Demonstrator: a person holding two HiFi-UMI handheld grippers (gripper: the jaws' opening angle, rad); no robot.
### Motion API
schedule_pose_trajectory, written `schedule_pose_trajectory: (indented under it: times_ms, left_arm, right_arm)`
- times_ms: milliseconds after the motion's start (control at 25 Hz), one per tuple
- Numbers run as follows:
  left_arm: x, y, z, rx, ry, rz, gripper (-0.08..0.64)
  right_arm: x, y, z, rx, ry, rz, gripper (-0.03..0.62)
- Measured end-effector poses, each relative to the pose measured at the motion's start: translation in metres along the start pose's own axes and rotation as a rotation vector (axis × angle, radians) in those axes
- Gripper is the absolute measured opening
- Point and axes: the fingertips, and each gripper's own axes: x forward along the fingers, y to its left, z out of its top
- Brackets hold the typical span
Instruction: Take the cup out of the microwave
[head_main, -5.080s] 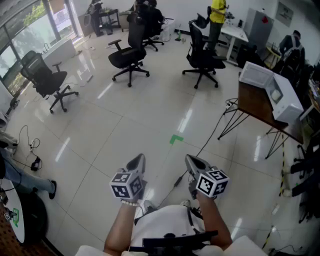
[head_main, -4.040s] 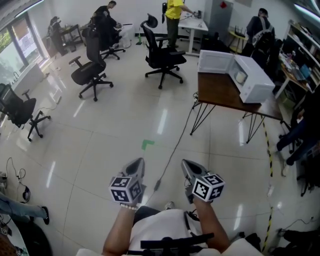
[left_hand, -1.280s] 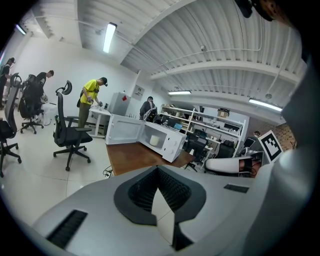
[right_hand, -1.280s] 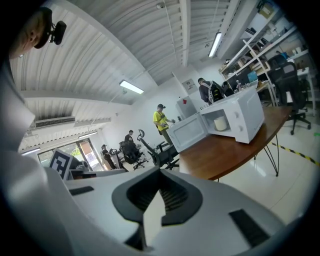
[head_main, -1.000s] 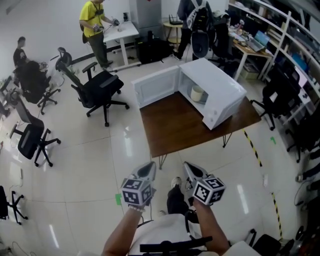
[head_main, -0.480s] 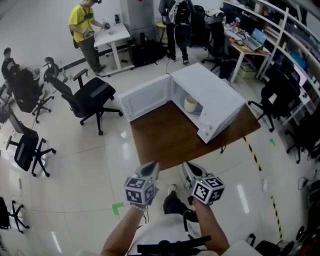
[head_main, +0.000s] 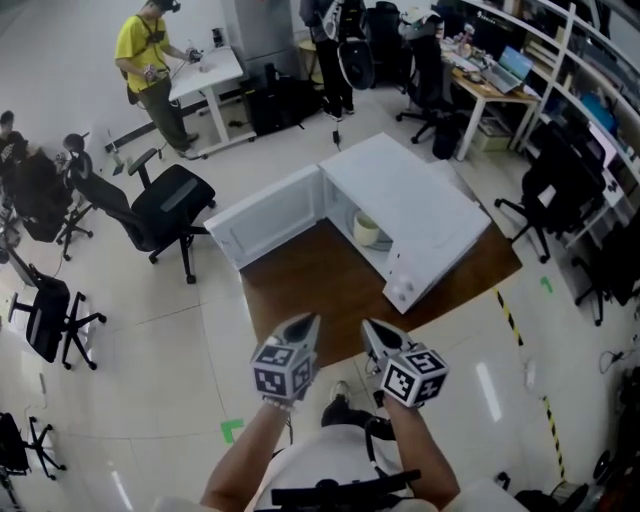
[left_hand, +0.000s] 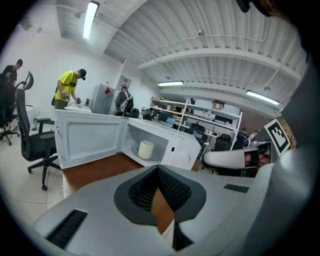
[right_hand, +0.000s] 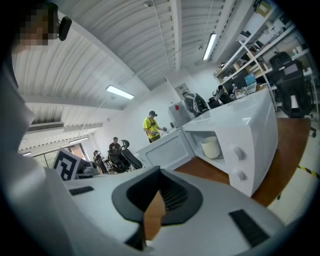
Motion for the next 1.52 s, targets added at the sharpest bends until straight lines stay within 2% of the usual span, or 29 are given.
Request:
schedule_pose_trajectory:
  times_ms: [480,800,1040,1120,1200,1400,1520]
  left_arm:
    - [0.087,0.01,0.029,0.039,0.029,-0.003,0.003]
    - [0.132,0.033,0.044,0.077,0.052,-0.017,0.008]
    - [0.181,0.053,0.045,0.112,0.088,-0.058,0.189]
    - [0.199,0.057,0.043,0.136,0.1,-0.072,0.28]
    - [0.215,0.06,0.039,0.159,0.115,-0.085,0.34]
    - [0.246,0.06,0.035,0.216,0.12,-0.107,0.44]
    - [0.265,0.056,0.031,0.249,0.1,-0.134,0.535]
  right_arm:
    - [0.036,-0.046,0.029,0.0,0.024,0.011,0.008]
    - [0.05,-0.054,0.04,0.018,0.004,-0.037,0.008]
    - [0.054,-0.063,0.05,0.03,-0.03,-0.097,0.008]
    - [0.054,-0.067,0.052,0.036,-0.042,-0.122,0.008]
    - [0.054,-0.068,0.052,0.037,-0.048,-0.14,0.008]
    - [0.054,-0.069,0.054,0.044,-0.061,-0.18,0.008]
    - [0.052,-0.07,0.053,0.057,-0.058,-0.208,0.008]
